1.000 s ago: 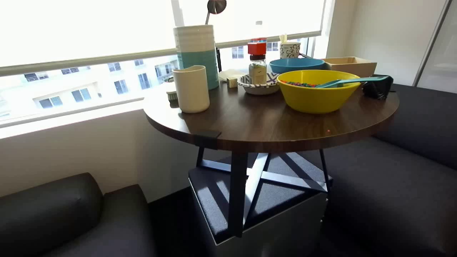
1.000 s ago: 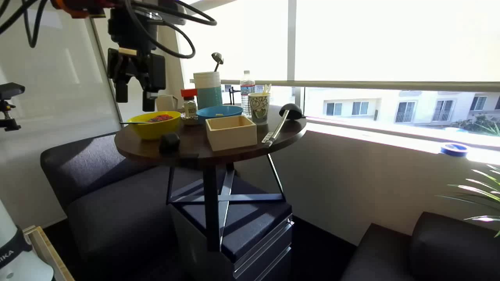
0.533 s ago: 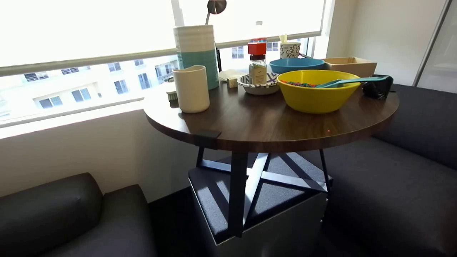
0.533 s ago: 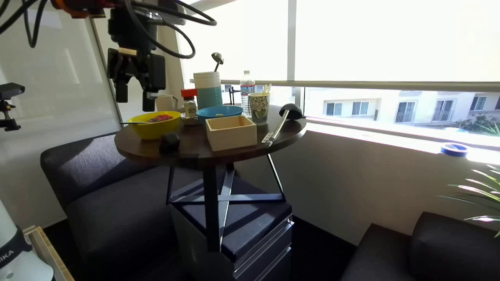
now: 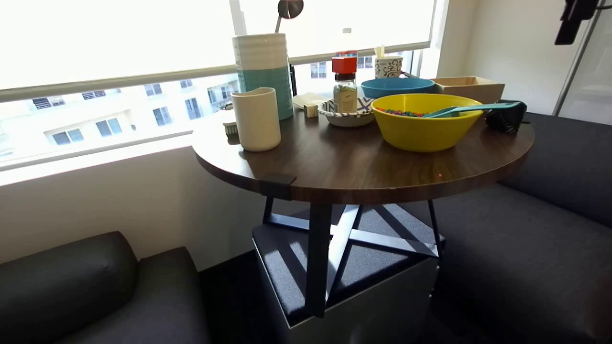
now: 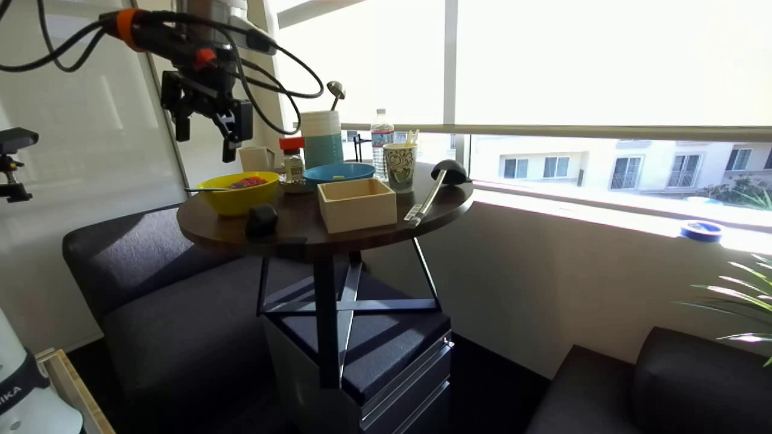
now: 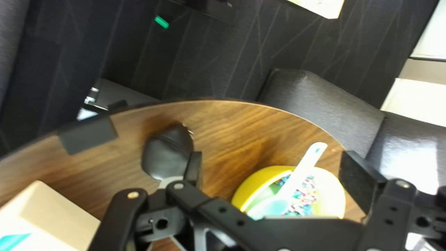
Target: Use the measuring spoon to place contents from the yellow bowl into the blue bowl.
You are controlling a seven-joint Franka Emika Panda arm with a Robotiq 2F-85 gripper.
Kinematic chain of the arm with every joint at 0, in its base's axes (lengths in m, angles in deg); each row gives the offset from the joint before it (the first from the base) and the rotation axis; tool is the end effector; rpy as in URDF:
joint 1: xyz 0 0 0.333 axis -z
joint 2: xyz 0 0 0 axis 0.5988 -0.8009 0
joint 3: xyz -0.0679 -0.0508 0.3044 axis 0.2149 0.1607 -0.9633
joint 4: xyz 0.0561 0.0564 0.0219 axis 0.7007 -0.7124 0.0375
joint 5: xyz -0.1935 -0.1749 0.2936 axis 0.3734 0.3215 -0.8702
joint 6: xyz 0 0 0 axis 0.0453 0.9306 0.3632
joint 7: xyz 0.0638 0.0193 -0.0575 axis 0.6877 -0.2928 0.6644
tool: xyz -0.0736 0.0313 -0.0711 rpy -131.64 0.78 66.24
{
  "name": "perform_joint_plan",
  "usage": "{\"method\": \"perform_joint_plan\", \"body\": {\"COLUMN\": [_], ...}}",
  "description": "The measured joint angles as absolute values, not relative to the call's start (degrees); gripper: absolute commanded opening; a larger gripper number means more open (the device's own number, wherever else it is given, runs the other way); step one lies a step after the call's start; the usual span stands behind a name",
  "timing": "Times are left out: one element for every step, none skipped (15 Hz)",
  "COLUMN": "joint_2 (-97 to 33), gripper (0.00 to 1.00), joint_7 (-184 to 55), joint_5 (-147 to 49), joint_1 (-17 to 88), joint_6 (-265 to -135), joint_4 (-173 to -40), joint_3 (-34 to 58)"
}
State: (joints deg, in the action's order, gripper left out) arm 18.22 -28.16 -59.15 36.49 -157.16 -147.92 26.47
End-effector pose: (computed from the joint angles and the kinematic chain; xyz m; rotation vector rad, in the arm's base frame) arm 0.3435 -0.1155 0.5280 -2.7658 -0.4023 0.0519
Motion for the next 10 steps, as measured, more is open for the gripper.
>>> {"method": "perform_joint_plan", "body": {"joint_2": [17.8,17.0,16.0,14.7,13.3,11.7,10.0,8.4,6.9,5.5], "gripper": [1.0,1.0,1.0,1.0,1.0,1.0,1.0,1.0,1.0,1.0], "joint_7": [-27.3,-26.2,-24.9,-23.3,-21.3,-19.3,-17.2,-15.6,-14.4,-13.6], "joint_5": [-62.0,-65.1,-68.2,-71.4,-74.4,-77.1,-79.3,-80.8,-81.8,-82.6], "joint_1": [35.3,34.3,33.5,32.9,32.6,32.4,32.4,32.6,32.9,33.2], "joint_6": [-157.9,-158.7,-159.6,-160.2,-160.6,-160.6,-160.5,-160.3,-160.1,-159.8], "joint_4": [-148.6,-149.4,-150.2,-151.0,-151.7,-152.3,-152.7,-153.0,-153.2,-153.3], "joint_3": [26.5,26.5,26.5,26.6,26.6,26.6,26.6,26.7,26.7,26.7]}}
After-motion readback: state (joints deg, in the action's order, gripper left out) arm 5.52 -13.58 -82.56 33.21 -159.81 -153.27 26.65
